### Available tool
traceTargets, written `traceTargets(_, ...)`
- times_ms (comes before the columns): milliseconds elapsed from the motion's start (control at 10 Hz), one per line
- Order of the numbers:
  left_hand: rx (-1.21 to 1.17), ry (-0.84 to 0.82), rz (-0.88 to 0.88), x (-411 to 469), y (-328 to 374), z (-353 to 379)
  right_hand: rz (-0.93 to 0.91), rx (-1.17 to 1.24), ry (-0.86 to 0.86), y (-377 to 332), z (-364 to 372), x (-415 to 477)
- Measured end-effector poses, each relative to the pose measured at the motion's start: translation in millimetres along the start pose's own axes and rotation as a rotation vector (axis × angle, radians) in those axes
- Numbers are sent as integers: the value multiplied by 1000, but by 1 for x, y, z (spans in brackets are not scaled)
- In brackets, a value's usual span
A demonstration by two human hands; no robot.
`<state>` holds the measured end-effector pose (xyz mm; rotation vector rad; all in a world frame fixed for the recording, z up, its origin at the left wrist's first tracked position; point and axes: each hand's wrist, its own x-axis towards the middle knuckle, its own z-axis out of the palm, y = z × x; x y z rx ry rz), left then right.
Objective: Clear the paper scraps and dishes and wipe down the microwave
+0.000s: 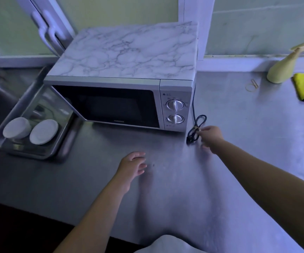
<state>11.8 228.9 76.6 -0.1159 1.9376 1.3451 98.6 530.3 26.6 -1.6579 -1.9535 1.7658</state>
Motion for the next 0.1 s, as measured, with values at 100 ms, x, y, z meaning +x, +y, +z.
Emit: traceTargets(100,-114,-5,-30,-10,-20,6,-34,116,26,18,3,-10)
